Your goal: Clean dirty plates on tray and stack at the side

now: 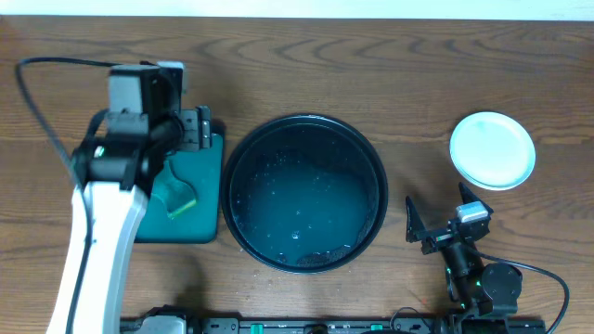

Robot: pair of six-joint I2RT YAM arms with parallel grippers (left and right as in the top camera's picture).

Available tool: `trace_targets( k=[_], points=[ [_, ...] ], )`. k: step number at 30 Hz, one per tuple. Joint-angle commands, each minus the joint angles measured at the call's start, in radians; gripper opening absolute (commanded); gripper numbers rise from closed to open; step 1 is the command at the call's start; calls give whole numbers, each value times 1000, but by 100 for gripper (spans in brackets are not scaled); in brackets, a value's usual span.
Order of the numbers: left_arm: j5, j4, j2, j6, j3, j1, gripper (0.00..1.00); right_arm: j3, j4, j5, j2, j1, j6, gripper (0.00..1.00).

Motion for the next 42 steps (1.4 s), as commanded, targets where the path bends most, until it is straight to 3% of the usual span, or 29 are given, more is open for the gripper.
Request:
trace_targets(
  k=[1,17,32,42],
  points=[
    [-15,92,-119,125,-3,-2,82,-2,-5,14,-6,-3,14,99],
    [0,453,-554,124,-124,-2,82,-2,-5,14,-6,-3,14,99],
    [0,1060,-1077,115,-820,2,82,-2,-5,14,-6,-3,14,99],
    [0,1348,-1263,18,-1145,42,82,-2,-5,14,-6,-3,14,99]
  ],
)
